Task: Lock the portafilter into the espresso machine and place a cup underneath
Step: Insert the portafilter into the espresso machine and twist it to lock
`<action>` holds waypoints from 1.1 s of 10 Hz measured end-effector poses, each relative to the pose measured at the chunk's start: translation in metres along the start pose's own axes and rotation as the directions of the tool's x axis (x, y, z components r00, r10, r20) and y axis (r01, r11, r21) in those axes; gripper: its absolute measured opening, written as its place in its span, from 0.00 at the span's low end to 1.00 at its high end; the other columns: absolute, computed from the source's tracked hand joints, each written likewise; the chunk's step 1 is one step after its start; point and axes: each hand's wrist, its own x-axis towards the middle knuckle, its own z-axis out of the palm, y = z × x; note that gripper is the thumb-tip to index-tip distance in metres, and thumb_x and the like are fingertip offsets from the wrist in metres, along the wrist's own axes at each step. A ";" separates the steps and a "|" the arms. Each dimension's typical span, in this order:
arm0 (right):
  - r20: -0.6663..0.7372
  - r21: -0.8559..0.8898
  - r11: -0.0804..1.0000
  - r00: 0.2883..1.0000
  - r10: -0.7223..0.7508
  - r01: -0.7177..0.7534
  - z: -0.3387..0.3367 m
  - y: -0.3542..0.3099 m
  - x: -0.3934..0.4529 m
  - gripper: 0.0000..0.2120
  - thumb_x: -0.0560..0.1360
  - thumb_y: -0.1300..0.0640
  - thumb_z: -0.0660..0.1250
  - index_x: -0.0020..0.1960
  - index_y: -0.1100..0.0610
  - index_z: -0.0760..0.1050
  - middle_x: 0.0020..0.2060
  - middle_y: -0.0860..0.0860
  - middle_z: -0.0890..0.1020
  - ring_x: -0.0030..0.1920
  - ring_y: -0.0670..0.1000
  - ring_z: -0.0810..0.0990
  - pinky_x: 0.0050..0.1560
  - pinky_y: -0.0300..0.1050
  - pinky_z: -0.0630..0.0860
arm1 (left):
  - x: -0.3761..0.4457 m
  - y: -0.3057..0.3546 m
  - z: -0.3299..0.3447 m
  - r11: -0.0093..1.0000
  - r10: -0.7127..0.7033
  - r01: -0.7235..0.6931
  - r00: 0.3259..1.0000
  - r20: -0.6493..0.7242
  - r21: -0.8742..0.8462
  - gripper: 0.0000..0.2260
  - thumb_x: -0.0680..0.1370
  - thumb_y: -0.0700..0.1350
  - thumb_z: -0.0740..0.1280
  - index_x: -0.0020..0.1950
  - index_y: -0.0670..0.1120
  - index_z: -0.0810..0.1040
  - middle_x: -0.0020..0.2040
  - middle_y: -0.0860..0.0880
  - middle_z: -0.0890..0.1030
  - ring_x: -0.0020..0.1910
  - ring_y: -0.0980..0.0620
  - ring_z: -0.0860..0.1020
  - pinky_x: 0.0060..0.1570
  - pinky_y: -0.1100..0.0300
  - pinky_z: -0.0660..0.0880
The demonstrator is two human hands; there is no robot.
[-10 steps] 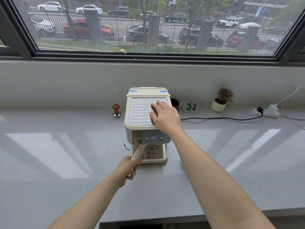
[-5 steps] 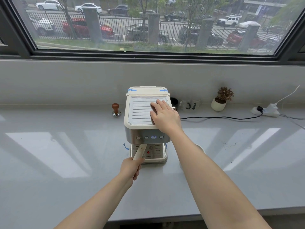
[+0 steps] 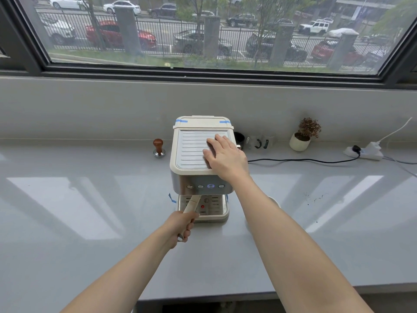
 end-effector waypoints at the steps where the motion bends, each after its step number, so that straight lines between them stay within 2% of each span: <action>1: -0.006 -0.027 1.000 1.000 0.001 -0.001 0.000 0.000 0.000 0.24 0.78 0.39 0.49 0.73 0.42 0.59 0.77 0.43 0.57 0.77 0.45 0.50 0.72 0.55 0.58 | 0.001 -0.002 0.007 0.999 -0.009 0.007 0.998 -0.069 -0.037 0.09 0.74 0.44 0.67 0.36 0.45 0.69 0.25 0.49 0.67 0.19 0.53 0.61 0.24 0.66 0.59; 4: -0.004 -0.046 0.999 1.000 0.022 -0.022 0.002 -0.001 0.001 0.24 0.78 0.39 0.49 0.74 0.41 0.58 0.77 0.42 0.56 0.77 0.44 0.50 0.70 0.54 0.61 | 0.004 -0.009 0.037 0.970 -0.067 0.025 0.983 -0.168 -0.242 0.11 0.72 0.43 0.68 0.32 0.45 0.69 0.20 0.50 0.67 0.16 0.54 0.60 0.23 0.66 0.56; 6: -0.005 -0.038 0.999 1.000 0.023 -0.023 0.001 0.001 0.001 0.24 0.78 0.39 0.49 0.74 0.41 0.58 0.77 0.42 0.55 0.77 0.44 0.49 0.70 0.55 0.59 | 0.004 -0.010 0.044 0.963 -0.072 0.025 0.983 -0.167 -0.268 0.11 0.72 0.43 0.68 0.32 0.45 0.69 0.22 0.50 0.67 0.18 0.53 0.59 0.24 0.65 0.55; 8: -0.005 -0.042 0.999 1.000 0.022 -0.022 0.001 0.000 0.001 0.25 0.78 0.39 0.49 0.74 0.41 0.58 0.77 0.42 0.56 0.77 0.45 0.50 0.70 0.55 0.59 | -0.001 -0.003 0.030 0.967 -0.096 0.099 0.995 0.023 -0.235 0.10 0.74 0.43 0.68 0.36 0.46 0.69 0.24 0.50 0.69 0.20 0.54 0.64 0.22 0.66 0.62; 9: 0.006 -0.037 0.999 1.000 0.021 -0.021 -0.001 0.000 0.002 0.25 0.78 0.39 0.49 0.74 0.42 0.58 0.78 0.42 0.55 0.77 0.45 0.50 0.71 0.55 0.59 | -0.003 -0.003 0.025 0.970 -0.068 0.083 0.995 0.074 -0.228 0.08 0.74 0.43 0.68 0.38 0.45 0.70 0.25 0.50 0.70 0.20 0.53 0.66 0.22 0.65 0.64; 10: 0.012 -0.039 0.999 1.000 0.017 -0.016 -0.001 -0.001 0.001 0.25 0.78 0.39 0.49 0.74 0.42 0.58 0.78 0.43 0.56 0.77 0.45 0.50 0.71 0.56 0.59 | -0.002 -0.006 0.023 0.971 -0.042 0.065 0.994 0.103 -0.231 0.08 0.75 0.44 0.67 0.40 0.45 0.70 0.26 0.49 0.70 0.20 0.53 0.67 0.22 0.65 0.65; 11: 0.007 -0.040 0.999 1.000 0.015 -0.015 0.000 -0.001 0.000 0.25 0.78 0.39 0.49 0.74 0.42 0.58 0.77 0.42 0.56 0.77 0.45 0.50 0.71 0.56 0.60 | 0.000 -0.016 0.020 0.948 -0.004 0.059 0.985 0.175 -0.312 0.08 0.75 0.46 0.67 0.39 0.46 0.71 0.27 0.49 0.68 0.21 0.52 0.65 0.21 0.64 0.61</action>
